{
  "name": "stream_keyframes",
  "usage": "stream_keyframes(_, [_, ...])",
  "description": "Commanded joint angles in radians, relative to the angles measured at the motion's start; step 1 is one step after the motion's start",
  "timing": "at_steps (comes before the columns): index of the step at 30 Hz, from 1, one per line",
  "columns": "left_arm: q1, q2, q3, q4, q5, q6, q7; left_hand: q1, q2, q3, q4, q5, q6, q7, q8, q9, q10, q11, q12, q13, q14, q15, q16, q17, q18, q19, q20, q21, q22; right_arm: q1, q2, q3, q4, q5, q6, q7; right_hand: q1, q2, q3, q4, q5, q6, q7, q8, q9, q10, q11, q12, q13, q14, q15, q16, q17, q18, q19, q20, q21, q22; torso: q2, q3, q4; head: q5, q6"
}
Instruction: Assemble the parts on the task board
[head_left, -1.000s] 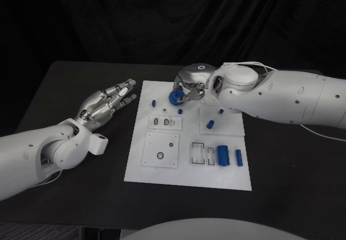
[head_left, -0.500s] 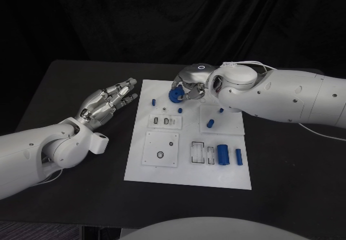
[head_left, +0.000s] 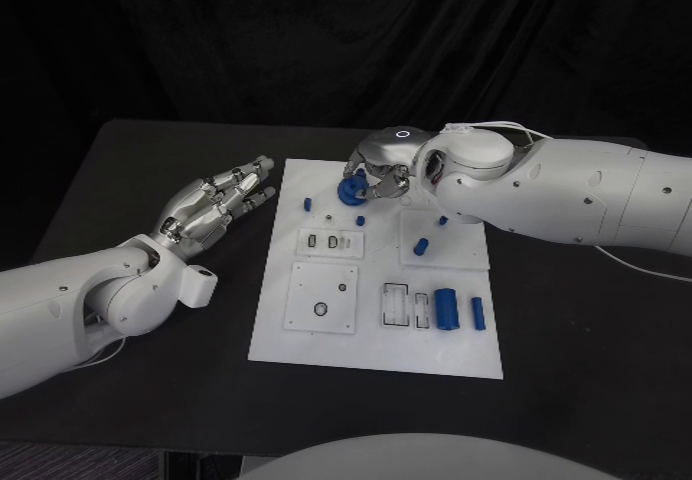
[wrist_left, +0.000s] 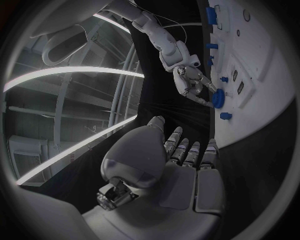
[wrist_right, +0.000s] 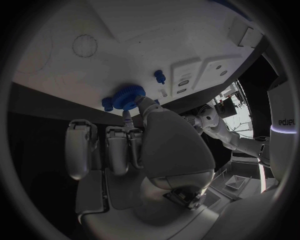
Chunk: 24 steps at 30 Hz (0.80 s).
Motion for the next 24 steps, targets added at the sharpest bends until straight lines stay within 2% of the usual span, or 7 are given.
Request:
stream_keyframes(1, [-0.002,0.002,0.001,0.001,0.0,0.013,0.196,0.007,0.0,0.003,0.0,0.004,0.0,0.003,0.006,0.001,0.001,0.008,0.001,0.001,0.0,0.007,0.005,0.002,0.003,0.001,0.008,0.004,0.001,-0.003,-0.004,0.001,0.002,-0.006,0.0,-0.021,0.0,-0.005,0.008,-0.003,-0.006,-0.037,-0.003,-0.005,-0.015,0.103,-0.001,0.002,0.262,0.106,-0.002,0.003,0.263,0.008,-0.004,0.0,-0.015,0.16,0.0,-0.0001,-0.0002,0.0,-0.001])
stream_keyframes(6, [-0.002,0.002,0.001,0.0,0.0,0.013,0.195,0.007,0.0,0.004,-0.002,0.005,0.001,0.004,0.006,0.002,0.0,0.009,0.001,0.001,0.0,0.008,0.005,0.002,0.003,0.001,0.008,0.004,0.001,-0.003,-0.009,0.001,0.004,-0.006,0.017,-0.025,-0.003,-0.005,0.01,-0.004,-0.018,-0.044,-0.003,-0.002,-0.022,0.08,-0.001,-0.012,0.241,0.104,-0.002,-0.001,0.26,0.013,-0.016,0.0,-0.033,0.15,0.0,-0.0001,-0.0012,0.001,-0.003])
stream_keyframes(10, [-0.002,0.002,0.001,0.0,0.0,0.013,0.195,0.008,-0.001,0.005,-0.003,0.006,0.002,0.005,0.006,0.002,0.0,0.009,0.001,0.001,0.001,0.008,0.005,0.002,0.003,0.001,0.009,0.004,0.001,-0.004,-0.012,0.001,0.003,-0.006,0.041,-0.029,0.0,-0.005,0.017,-0.011,-0.015,-0.115,-0.005,-0.008,-0.048,0.052,-0.002,-0.031,0.216,0.098,-0.001,-0.014,0.249,0.017,-0.028,0.0,-0.052,0.14,0.0,0.0,-0.0014,0.001,-0.003])
stream_keyframes(14, [-0.003,0.002,0.001,0.0,0.0,0.014,0.195,0.008,-0.001,0.006,-0.004,0.006,0.001,0.005,0.006,0.002,0.0,0.009,0.001,0.001,0.002,0.009,0.006,0.002,0.003,0.001,0.009,0.004,0.001,-0.006,-0.016,0.001,0.003,-0.006,0.051,-0.031,-0.001,-0.006,0.017,-0.011,-0.015,-0.116,-0.005,-0.008,-0.049,0.049,-0.002,-0.033,0.213,0.097,-0.001,-0.017,0.246,0.018,-0.03,0.0,-0.055,0.138,0.0,0.0,-0.0018,0.002,-0.003])
stream_keyframes(16, [-0.003,0.002,0.001,0.0,0.0,0.014,0.195,0.008,-0.001,0.006,-0.004,0.006,0.001,0.005,0.006,0.002,0.0,0.009,0.001,0.001,0.002,0.009,0.006,0.002,0.003,0.001,0.009,0.004,0.001,-0.007,-0.02,0.001,0.004,-0.006,0.053,-0.031,-0.002,-0.006,0.017,-0.011,-0.017,-0.098,-0.004,-0.004,-0.045,0.049,-0.002,-0.032,0.214,0.097,-0.001,-0.018,0.246,0.018,-0.03,0.0,-0.055,0.138,0.0,0.0003,-0.0018,0.002,-0.003])
stream_keyframes(18, [-0.003,0.001,0.001,0.0,0.0,0.013,0.195,0.008,0.0,0.006,-0.004,0.007,0.002,0.005,0.006,0.002,0.0,0.009,0.001,0.001,0.002,0.009,0.006,0.002,0.003,0.001,0.009,0.004,0.001,-0.008,-0.024,0.0,0.005,-0.006,0.056,-0.032,-0.004,-0.005,0.018,-0.011,-0.017,-0.056,-0.003,0.005,-0.038,0.053,-0.001,-0.03,0.216,0.098,-0.001,-0.016,0.247,0.018,-0.03,0.001,-0.056,0.139,0.0,0.0003,-0.0015,0.002,-0.004])
stream_keyframes(24, [-0.003,0.0,0.001,0.0,0.0,0.012,0.193,0.009,0.0,0.008,-0.005,0.008,-0.001,0.004,0.006,0.001,0.0,0.01,0.0,0.001,0.002,0.01,0.006,0.002,0.003,0.001,0.01,0.004,0.001,-0.011,-0.037,0.0,0.008,-0.006,0.058,-0.033,-0.01,-0.004,0.024,-0.013,-0.017,-0.001,-0.001,0.027,-0.035,0.059,0.0,-0.027,0.222,0.098,-0.001,-0.016,0.247,0.017,-0.027,0.001,-0.058,0.141,0.0,0.0005,-0.001,0.002,-0.004])
